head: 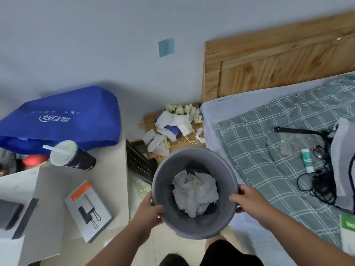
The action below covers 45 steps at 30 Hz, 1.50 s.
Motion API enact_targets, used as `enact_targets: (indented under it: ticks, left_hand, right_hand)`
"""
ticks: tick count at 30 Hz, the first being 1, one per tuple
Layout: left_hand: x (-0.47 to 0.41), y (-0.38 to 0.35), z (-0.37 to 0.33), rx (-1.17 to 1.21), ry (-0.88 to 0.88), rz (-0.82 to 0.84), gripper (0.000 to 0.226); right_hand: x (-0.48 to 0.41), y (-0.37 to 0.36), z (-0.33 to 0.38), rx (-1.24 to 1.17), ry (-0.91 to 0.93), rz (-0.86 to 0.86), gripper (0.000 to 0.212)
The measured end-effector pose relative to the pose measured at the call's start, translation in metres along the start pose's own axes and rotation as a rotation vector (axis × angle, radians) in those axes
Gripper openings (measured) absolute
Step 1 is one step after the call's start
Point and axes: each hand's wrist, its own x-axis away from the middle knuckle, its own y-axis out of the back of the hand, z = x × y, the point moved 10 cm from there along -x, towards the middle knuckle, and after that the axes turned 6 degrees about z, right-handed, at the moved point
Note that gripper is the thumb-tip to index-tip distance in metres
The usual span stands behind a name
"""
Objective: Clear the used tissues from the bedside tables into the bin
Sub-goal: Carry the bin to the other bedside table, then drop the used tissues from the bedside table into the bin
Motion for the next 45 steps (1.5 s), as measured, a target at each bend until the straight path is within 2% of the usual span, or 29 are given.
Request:
enact_targets:
  ticks: [5, 9, 10, 12, 14, 20, 21, 24, 29, 31, 34, 37, 38, 41, 45]
  left_hand:
    - [-0.059, 0.002, 0.005, 0.039, 0.092, -0.078, 0.063]
    - [-0.121, 0.015, 0.04, 0.102, 0.184, -0.152, 0.061]
    - [-0.143, 0.016, 0.054, 0.123, 0.207, -0.167, 0.061]
    - [-0.19, 0.019, 0.085, 0.143, 0.242, -0.206, 0.063]
    - [-0.239, 0.021, 0.119, 0.173, 0.264, -0.227, 0.066]
    - [-0.37, 0.051, 0.214, 0.184, 0.342, -0.23, 0.065]
    - [-0.39, 0.058, 0.224, 0.177, 0.343, -0.225, 0.062]
    - [-0.44, 0.068, 0.245, 0.169, 0.323, -0.219, 0.055]
    - [-0.474, 0.066, 0.265, 0.118, 0.3, -0.227, 0.05]
    - [-0.477, 0.066, 0.268, 0.073, 0.3, -0.225, 0.057]
    - [-0.47, 0.068, 0.257, 0.012, 0.301, -0.232, 0.058]
    - [-0.45, 0.079, 0.214, -0.237, 0.241, -0.329, 0.062]
    - [-0.44, 0.083, 0.194, -0.316, 0.216, -0.385, 0.058]
    - [-0.405, 0.093, 0.127, -0.339, 0.095, -0.535, 0.032]
    - [-0.367, 0.105, 0.018, -0.394, -0.213, -0.704, 0.01]
  right_hand:
    - [-0.078, 0.003, 0.009, 0.022, -0.08, 0.102, 0.02]
    - [-0.158, -0.007, -0.004, 0.096, -0.099, 0.076, 0.013]
    - [-0.183, -0.011, -0.013, 0.129, -0.108, 0.047, 0.011]
    - [-0.237, -0.022, -0.041, 0.171, -0.148, -0.006, 0.028]
    - [-0.293, -0.036, -0.074, 0.186, -0.18, -0.04, 0.034]
    - [-0.429, -0.09, -0.178, 0.184, -0.265, -0.025, 0.013]
    - [-0.447, -0.098, -0.19, 0.185, -0.258, -0.018, 0.016]
    - [-0.49, -0.11, -0.217, 0.172, -0.269, -0.044, 0.024]
    - [-0.521, -0.108, -0.239, 0.156, -0.269, -0.117, 0.019]
    - [-0.524, -0.108, -0.241, 0.162, -0.271, -0.122, 0.016]
    - [-0.515, -0.106, -0.233, 0.168, -0.278, -0.128, 0.023]
    - [-0.492, -0.096, -0.204, 0.231, -0.28, -0.181, 0.047]
    - [-0.483, -0.092, -0.188, 0.248, -0.259, -0.196, 0.046]
    - [-0.46, -0.091, -0.12, 0.312, -0.093, -0.162, 0.033]
    - [-0.427, -0.1, -0.003, 0.429, 0.214, -0.154, 0.028]
